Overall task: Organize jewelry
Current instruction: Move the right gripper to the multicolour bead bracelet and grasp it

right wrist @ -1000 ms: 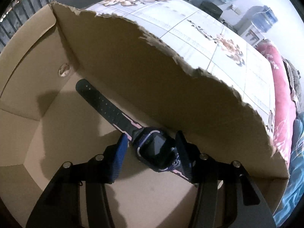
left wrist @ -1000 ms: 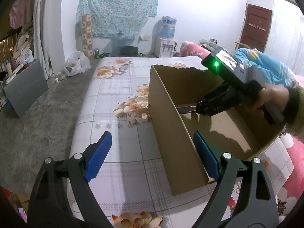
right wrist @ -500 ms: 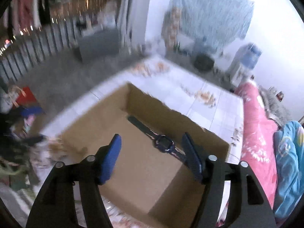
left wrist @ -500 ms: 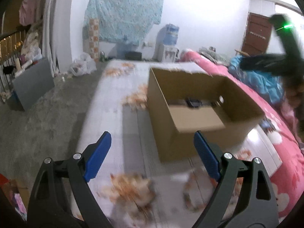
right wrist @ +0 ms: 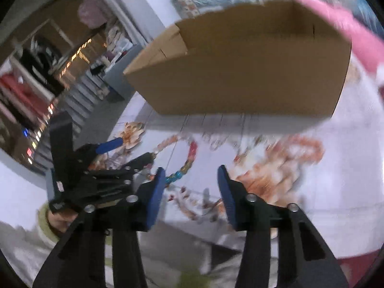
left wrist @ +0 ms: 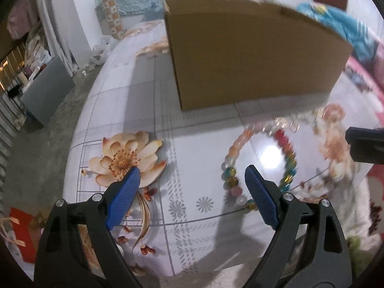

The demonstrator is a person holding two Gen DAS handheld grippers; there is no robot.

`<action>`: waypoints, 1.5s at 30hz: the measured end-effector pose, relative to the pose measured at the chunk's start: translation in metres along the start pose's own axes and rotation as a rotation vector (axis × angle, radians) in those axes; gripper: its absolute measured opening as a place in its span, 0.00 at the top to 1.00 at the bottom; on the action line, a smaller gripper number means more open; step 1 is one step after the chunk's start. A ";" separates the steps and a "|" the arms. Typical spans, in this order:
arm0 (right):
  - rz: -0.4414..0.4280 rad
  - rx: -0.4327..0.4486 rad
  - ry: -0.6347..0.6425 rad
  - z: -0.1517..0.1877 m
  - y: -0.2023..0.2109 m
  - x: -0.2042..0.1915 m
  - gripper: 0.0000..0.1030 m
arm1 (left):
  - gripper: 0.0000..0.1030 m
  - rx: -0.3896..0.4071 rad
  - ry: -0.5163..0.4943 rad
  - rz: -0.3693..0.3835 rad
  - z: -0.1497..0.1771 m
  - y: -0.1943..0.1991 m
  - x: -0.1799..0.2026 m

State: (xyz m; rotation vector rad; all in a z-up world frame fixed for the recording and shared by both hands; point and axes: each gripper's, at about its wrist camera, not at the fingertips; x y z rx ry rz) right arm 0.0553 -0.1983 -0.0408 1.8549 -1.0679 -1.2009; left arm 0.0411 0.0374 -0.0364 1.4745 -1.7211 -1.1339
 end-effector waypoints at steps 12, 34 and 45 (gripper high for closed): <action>0.007 -0.015 -0.033 -0.007 -0.035 -0.019 0.75 | 0.07 0.003 0.034 0.063 0.009 -0.007 -0.018; 0.216 -0.047 0.091 -0.016 -0.072 -0.046 0.88 | 0.65 0.088 -0.092 0.260 0.006 0.005 -0.006; 0.193 -0.036 0.068 -0.015 -0.068 -0.042 0.90 | 0.90 0.073 -0.179 0.187 -0.001 0.001 0.017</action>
Point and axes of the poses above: each gripper's, at about its wrist camera, not at the fingertips, and y roughly against the way its jaws point, x to its right, z to its underside, and after that the axes turned 6 degrees about -x, right-handed
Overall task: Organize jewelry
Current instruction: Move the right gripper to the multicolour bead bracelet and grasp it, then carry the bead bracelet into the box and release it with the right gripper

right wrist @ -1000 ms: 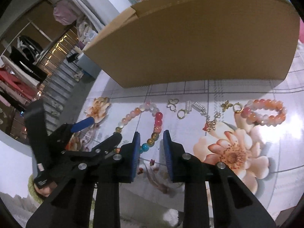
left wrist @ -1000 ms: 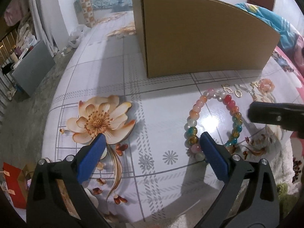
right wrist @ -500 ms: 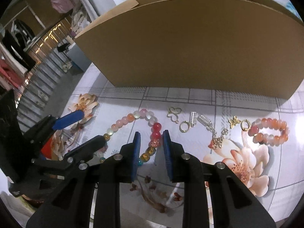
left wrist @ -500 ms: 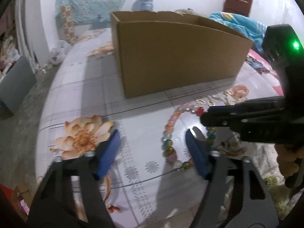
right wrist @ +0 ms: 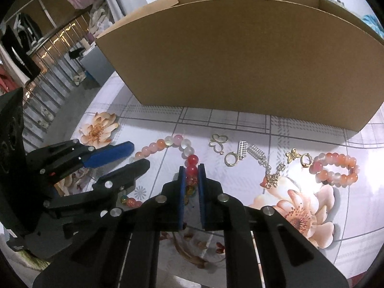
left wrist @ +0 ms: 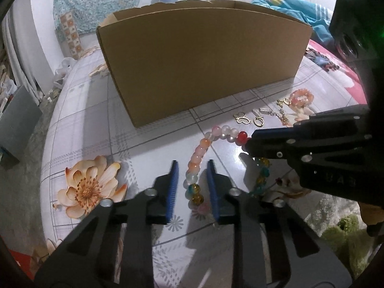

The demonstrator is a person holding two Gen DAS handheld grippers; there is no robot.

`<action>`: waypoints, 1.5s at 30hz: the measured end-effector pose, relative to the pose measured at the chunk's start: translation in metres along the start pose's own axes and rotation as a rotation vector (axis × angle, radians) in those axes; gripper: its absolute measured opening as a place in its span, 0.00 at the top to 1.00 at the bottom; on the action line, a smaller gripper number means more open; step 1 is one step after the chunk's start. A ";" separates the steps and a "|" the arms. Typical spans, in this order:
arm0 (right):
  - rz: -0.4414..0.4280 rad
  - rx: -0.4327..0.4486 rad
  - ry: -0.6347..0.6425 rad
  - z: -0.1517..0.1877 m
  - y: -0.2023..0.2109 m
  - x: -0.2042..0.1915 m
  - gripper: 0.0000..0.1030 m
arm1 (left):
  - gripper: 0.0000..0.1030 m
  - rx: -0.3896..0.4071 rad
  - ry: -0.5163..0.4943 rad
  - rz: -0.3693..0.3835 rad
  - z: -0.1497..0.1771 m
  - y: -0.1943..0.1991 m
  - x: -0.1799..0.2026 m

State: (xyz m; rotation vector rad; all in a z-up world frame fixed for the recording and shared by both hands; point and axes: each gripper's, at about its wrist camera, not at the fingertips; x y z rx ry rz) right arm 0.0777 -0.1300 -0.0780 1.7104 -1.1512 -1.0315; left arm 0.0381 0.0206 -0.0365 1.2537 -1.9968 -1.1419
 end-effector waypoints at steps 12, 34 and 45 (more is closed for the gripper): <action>-0.115 0.032 -0.073 0.010 0.015 0.014 0.91 | 0.92 0.032 0.044 0.061 -0.004 0.026 0.002; -0.225 0.316 0.132 -0.100 0.151 0.008 0.91 | 0.92 0.391 -0.037 0.055 -0.135 0.156 -0.003; -0.240 -0.080 0.082 -0.201 0.042 0.038 0.91 | 0.92 0.100 -0.011 0.010 -0.184 0.041 -0.040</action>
Point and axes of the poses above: each gripper's, at about its wrist camera, not at the fingertips, and y roughly against the way its jaws point, x to its right, z to its underside, and after that the axes turned 6 degrees about -x, right-handed
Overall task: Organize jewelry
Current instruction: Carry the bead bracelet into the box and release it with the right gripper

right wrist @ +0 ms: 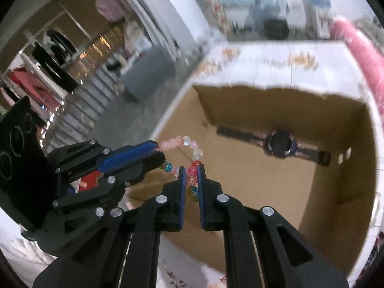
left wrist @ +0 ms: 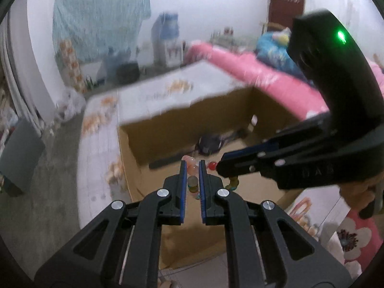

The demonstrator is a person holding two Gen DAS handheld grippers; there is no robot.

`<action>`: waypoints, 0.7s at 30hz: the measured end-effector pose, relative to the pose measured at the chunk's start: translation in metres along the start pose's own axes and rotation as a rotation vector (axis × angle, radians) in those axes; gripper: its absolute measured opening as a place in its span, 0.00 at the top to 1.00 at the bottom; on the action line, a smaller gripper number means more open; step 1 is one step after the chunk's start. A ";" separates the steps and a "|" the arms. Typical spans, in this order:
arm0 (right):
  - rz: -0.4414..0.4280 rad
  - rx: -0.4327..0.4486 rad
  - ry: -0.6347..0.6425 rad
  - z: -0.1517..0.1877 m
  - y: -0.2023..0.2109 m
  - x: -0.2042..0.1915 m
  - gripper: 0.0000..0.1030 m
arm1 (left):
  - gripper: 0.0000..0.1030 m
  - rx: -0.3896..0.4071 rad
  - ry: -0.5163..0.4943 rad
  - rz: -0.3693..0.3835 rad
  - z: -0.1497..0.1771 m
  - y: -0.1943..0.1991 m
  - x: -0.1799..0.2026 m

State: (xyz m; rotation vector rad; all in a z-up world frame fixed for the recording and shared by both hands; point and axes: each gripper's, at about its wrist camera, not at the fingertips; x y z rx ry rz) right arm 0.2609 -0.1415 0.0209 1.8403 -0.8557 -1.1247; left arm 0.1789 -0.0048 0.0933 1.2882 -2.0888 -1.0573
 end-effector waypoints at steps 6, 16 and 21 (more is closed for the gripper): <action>0.046 -0.158 -0.025 -0.019 -0.051 0.016 0.90 | 0.91 -0.102 -0.001 -0.036 0.007 -0.033 -0.013; 0.004 -0.175 -0.100 -0.032 -0.065 0.033 0.89 | 0.91 -0.109 0.002 -0.107 0.007 -0.040 -0.016; 0.012 -0.090 -0.093 -0.023 -0.038 0.031 0.83 | 0.90 -0.044 0.006 -0.106 0.011 -0.020 -0.014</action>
Point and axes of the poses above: each gripper's, at about its wrist camera, not at the fingertips, and y roughly against the way its jaws point, x to its right, z to its underside, and after that the axes turned 6 degrees about -x, right-handed
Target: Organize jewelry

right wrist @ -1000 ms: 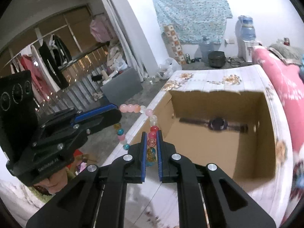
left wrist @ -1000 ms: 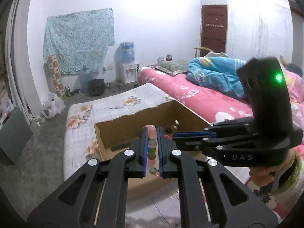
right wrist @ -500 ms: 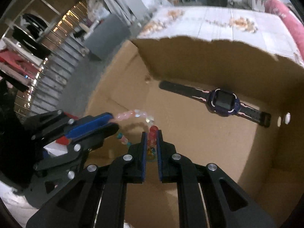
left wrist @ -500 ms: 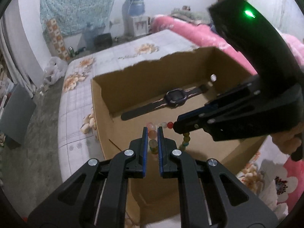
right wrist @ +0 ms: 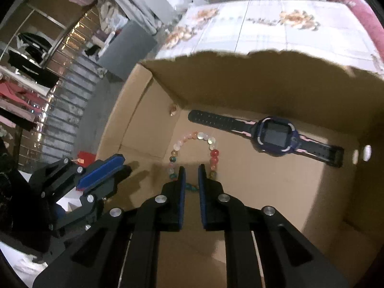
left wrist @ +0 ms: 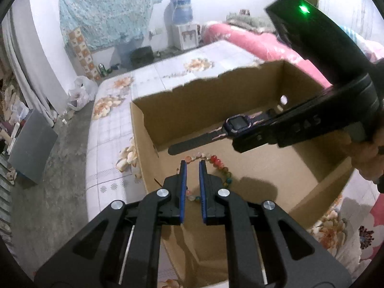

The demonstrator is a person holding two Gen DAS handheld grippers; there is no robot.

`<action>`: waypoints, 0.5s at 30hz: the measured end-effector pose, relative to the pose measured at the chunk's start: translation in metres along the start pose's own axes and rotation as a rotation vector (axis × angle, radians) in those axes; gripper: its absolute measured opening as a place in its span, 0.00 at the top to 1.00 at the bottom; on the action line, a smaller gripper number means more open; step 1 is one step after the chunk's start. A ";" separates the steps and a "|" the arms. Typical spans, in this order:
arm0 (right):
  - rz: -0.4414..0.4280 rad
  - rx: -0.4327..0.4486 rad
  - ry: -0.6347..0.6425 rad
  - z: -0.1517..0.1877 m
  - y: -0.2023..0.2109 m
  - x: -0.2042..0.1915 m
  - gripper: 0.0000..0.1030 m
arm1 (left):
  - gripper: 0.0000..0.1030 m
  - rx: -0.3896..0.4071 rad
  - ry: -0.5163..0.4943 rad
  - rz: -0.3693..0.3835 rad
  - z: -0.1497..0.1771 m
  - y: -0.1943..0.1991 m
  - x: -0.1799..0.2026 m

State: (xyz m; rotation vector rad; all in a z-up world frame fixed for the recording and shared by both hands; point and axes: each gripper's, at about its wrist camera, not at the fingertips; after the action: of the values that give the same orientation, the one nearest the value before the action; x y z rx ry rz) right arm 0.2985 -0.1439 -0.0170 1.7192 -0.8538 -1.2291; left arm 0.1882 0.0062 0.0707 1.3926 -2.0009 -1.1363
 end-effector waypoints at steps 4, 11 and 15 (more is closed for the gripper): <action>0.006 0.115 0.015 0.021 0.043 -0.003 0.69 | 0.81 0.072 0.015 0.007 0.011 0.027 0.001; -0.039 0.351 0.084 0.111 0.118 -0.015 0.61 | 0.65 0.243 0.065 0.084 0.059 0.091 0.004; -0.001 0.412 0.101 0.181 0.121 -0.015 0.45 | 0.53 0.275 0.046 0.106 0.091 0.103 0.019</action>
State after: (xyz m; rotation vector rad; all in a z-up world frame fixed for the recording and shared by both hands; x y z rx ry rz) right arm 0.1142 -0.2253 0.0677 2.0864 -1.1002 -1.0031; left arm 0.0563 0.0381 0.1029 1.4065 -2.2331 -0.7986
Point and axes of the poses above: each gripper's, at about its wrist camera, not at the fingertips, and y roughly against the way its jaws point, x to its right, z to its underside, and after that the axes turned 6 degrees about -x, right-handed
